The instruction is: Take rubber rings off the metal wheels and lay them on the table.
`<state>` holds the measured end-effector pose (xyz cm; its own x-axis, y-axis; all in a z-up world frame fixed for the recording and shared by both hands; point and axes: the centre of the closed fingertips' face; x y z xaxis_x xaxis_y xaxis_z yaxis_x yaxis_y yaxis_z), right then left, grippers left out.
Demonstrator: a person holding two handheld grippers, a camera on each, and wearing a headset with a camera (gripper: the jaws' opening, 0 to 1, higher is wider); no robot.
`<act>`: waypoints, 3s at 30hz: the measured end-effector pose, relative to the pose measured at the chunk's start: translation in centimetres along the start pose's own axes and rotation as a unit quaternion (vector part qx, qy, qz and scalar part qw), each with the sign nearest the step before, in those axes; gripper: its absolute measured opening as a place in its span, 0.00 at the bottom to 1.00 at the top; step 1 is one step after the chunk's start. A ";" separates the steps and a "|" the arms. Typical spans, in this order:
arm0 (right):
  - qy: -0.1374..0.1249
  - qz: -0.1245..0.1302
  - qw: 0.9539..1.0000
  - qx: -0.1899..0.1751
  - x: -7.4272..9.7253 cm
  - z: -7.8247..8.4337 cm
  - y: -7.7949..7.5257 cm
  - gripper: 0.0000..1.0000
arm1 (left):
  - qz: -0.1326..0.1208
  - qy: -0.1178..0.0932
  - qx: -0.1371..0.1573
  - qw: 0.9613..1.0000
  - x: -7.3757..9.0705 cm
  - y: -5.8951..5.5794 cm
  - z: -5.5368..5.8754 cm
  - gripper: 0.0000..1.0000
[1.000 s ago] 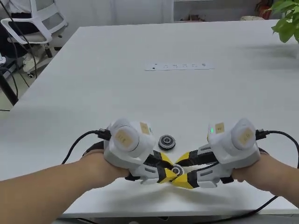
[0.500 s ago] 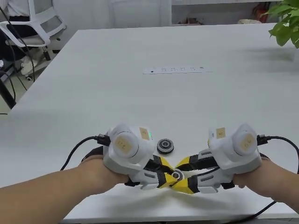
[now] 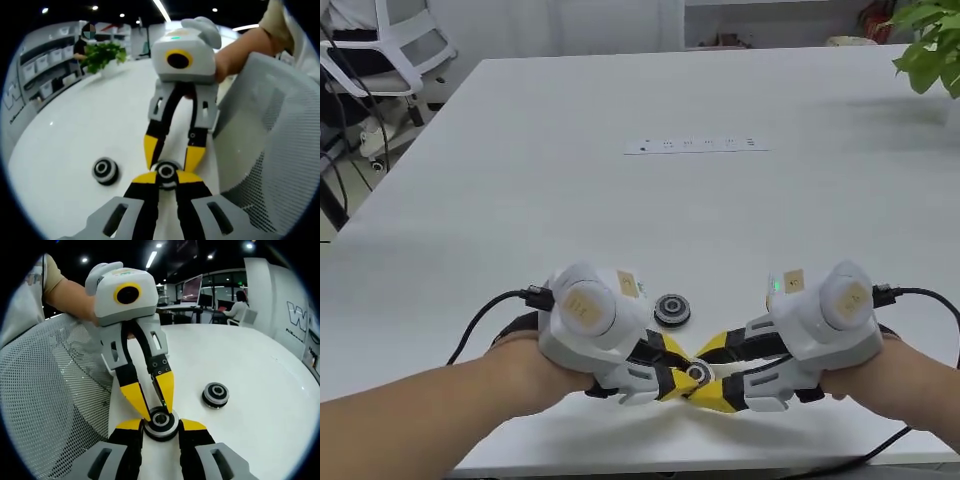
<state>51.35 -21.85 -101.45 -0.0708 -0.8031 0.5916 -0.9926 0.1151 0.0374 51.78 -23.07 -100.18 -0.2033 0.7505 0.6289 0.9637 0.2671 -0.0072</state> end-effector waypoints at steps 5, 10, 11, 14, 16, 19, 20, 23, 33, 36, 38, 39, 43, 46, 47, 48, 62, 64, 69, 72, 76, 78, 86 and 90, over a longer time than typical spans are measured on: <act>-0.001 0.001 1.000 -0.006 0.2 0.1 0.0 0.25 | 0.001 -0.001 0.004 1.000 0.0 0.0 0.0 0.12; -0.002 0.003 1.000 -0.009 0.4 0.2 -0.1 0.25 | 0.000 -0.001 0.005 1.000 0.0 0.1 0.0 0.12; -0.002 0.004 1.000 -0.009 0.4 0.2 -0.1 0.25 | -0.001 -0.001 0.005 1.000 0.0 0.1 0.0 0.12; 0.000 0.004 1.000 -0.007 0.5 0.3 -0.1 0.24 | -0.001 -0.001 0.005 1.000 0.0 0.1 0.0 0.12; 0.003 0.004 1.000 -0.004 0.5 0.3 -0.1 0.24 | -0.002 -0.001 0.005 1.000 0.0 0.1 0.0 0.12; 0.010 0.006 1.000 0.003 0.6 0.5 -0.1 0.24 | -0.002 -0.001 0.005 1.000 0.0 0.1 0.0 0.12; 0.013 0.006 1.000 0.006 0.7 0.5 -0.1 0.23 | -0.002 -0.001 0.005 1.000 0.0 0.1 0.0 0.12; 0.016 0.007 1.000 0.008 0.7 0.6 -0.1 0.23 | -0.002 -0.001 0.005 1.000 0.0 0.1 0.0 0.12; 0.028 0.010 0.999 0.016 0.9 0.9 -0.1 0.21 | -0.003 -0.001 0.006 1.000 0.0 0.1 0.0 0.12; 0.029 0.011 0.999 0.015 0.9 0.9 -0.1 0.21 | -0.003 -0.001 0.006 1.000 0.0 0.1 0.0 0.12; 0.030 0.011 0.999 0.015 0.9 1.0 -0.1 0.21 | -0.004 -0.001 0.006 1.000 0.0 0.1 0.0 0.12; 0.030 0.011 0.999 0.015 1.0 1.0 -0.1 0.20 | -0.004 -0.001 0.006 1.000 0.0 0.1 0.0 0.12; 0.035 0.012 0.999 0.012 1.0 1.1 -0.1 0.19 | -0.005 -0.001 0.007 1.000 -0.1 0.1 0.0 0.12; 0.037 0.013 0.999 0.010 1.0 1.1 -0.1 0.19 | -0.005 -0.001 0.008 1.000 -0.1 0.1 0.0 0.12; 0.038 0.013 0.999 0.008 1.1 1.2 -0.1 0.18 | -0.005 -0.001 0.008 1.000 -0.1 0.1 0.0 0.12; 0.039 0.013 0.999 0.007 1.1 1.2 -0.1 0.18 | -0.006 -0.001 0.008 1.000 -0.1 0.1 0.0 0.12; 0.048 0.013 0.998 -0.050 1.4 2.0 -0.3 0.01 | -0.005 -0.002 0.009 1.000 0.0 0.1 0.0 0.12; 0.043 0.013 0.997 -0.063 1.4 2.0 -0.5 0.01 | -0.006 -0.002 0.009 1.000 0.0 0.1 0.0 0.12; 0.041 0.014 0.995 -0.089 1.4 2.0 -0.4 0.00 | -0.007 -0.001 0.008 1.000 0.0 0.2 0.0 0.11; 0.034 0.017 0.993 -0.114 1.4 2.0 -0.5 0.00 | -0.008 -0.001 0.007 1.000 0.0 0.2 0.0 0.11; 0.015 0.016 0.985 -0.168 1.6 1.9 -0.6 0.00 | -0.008 0.000 0.006 1.000 0.0 0.1 0.0 0.11; 0.005 0.022 0.982 -0.185 1.8 1.9 -1.0 0.00 | -0.009 0.000 0.005 1.000 0.0 0.1 0.0 0.11; -0.027 0.018 0.971 -0.237 2.1 1.6 -1.2 0.00 | -0.009 0.001 0.005 1.000 0.0 0.1 0.0 0.11; -0.044 0.013 0.963 -0.267 2.3 1.3 -1.2 0.00 | -0.009 0.001 0.004 1.000 0.0 0.1 0.0 0.11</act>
<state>52.30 -24.59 -101.23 -0.1263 -0.8402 0.5274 -0.8001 0.4006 0.4466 51.89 -23.02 -100.22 -0.2197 0.7444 0.6305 0.9586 0.2849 -0.0023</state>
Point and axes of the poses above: the centre of the closed fingertips' face, and the gripper's own axes: x roughly backward along the fingers, y roughly to its left, z roughly out of its underside, and after that the axes turned 2 degrees about x, right-handed
